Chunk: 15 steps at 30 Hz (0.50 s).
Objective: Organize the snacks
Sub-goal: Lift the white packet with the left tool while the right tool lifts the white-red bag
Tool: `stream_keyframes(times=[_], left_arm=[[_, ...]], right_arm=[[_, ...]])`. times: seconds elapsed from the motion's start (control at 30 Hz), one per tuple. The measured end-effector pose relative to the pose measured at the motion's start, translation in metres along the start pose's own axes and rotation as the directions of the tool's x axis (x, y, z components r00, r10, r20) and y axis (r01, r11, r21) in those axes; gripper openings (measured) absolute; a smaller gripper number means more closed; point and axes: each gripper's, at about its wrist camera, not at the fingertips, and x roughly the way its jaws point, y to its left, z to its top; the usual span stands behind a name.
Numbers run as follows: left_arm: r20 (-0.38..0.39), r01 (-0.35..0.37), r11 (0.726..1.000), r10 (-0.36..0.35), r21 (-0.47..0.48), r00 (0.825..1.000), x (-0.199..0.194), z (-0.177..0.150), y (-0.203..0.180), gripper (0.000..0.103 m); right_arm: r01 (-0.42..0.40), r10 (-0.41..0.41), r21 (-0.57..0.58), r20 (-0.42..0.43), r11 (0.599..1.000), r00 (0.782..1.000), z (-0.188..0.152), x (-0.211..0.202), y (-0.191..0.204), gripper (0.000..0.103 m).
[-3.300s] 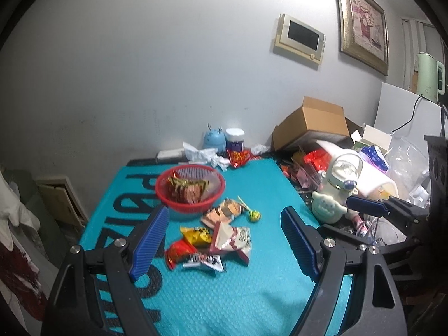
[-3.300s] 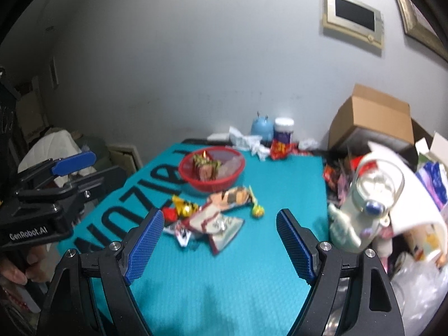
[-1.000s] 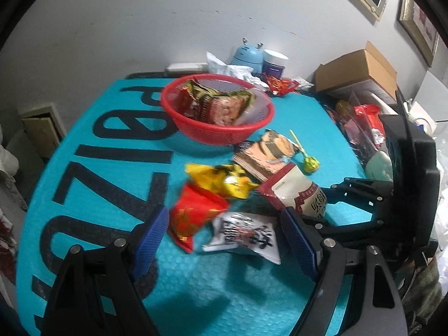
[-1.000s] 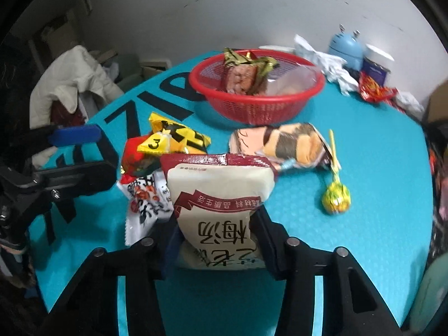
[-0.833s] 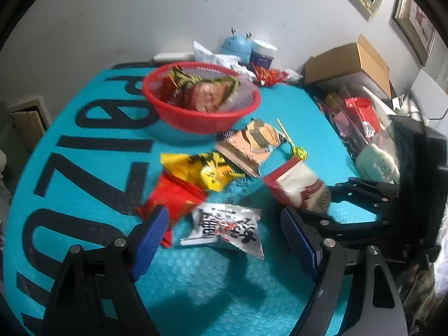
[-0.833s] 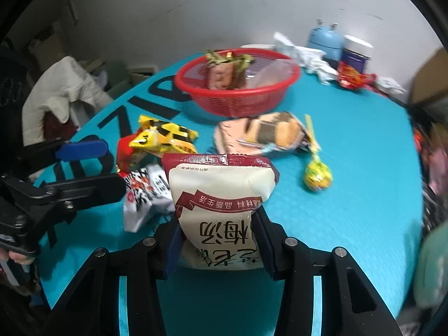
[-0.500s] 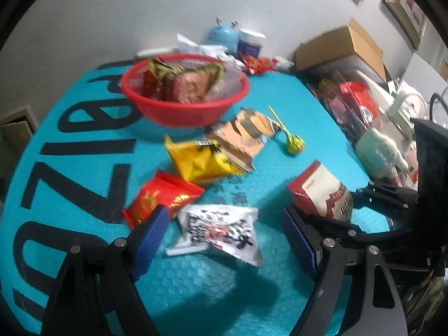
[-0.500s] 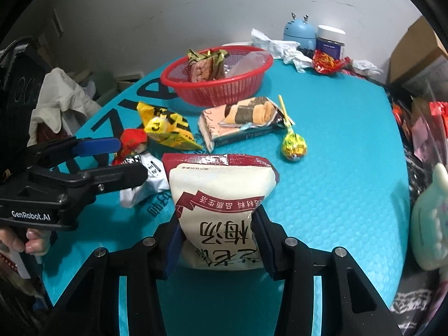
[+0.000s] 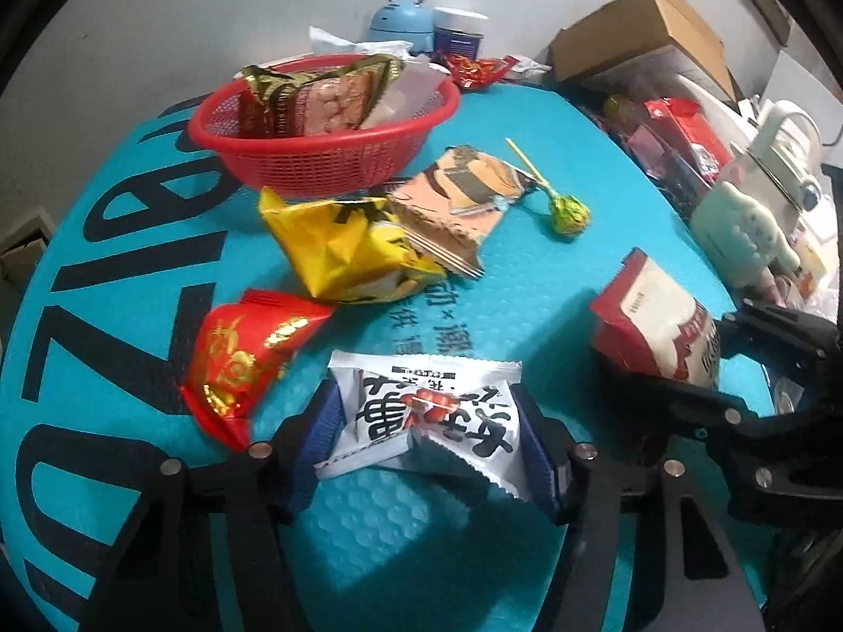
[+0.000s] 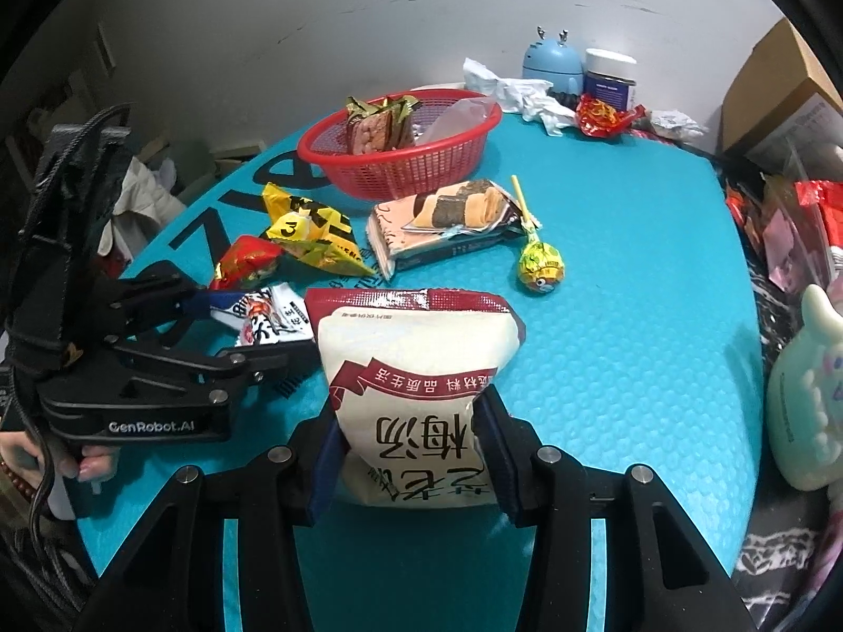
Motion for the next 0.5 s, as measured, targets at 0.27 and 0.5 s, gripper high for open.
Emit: stream_keyframes(times=[0.27,0.5], left_arm=[[-0.001,0.028,0.999,-0.028,0.023,1.0,-0.011,-0.012,-0.015,0.062],[0.005,0.006,0.999,-0.006,0.047,1.0,-0.026,-0.031,-0.025,0.062]], right_arm=[[0.017,-0.017,0.005,-0.002,1.0,1.0,-0.011,-0.01,0.003,0.047],[0.024,-0.024,-0.003,-0.01,1.0,1.0,-0.027,-0.022,0.011,0.047]])
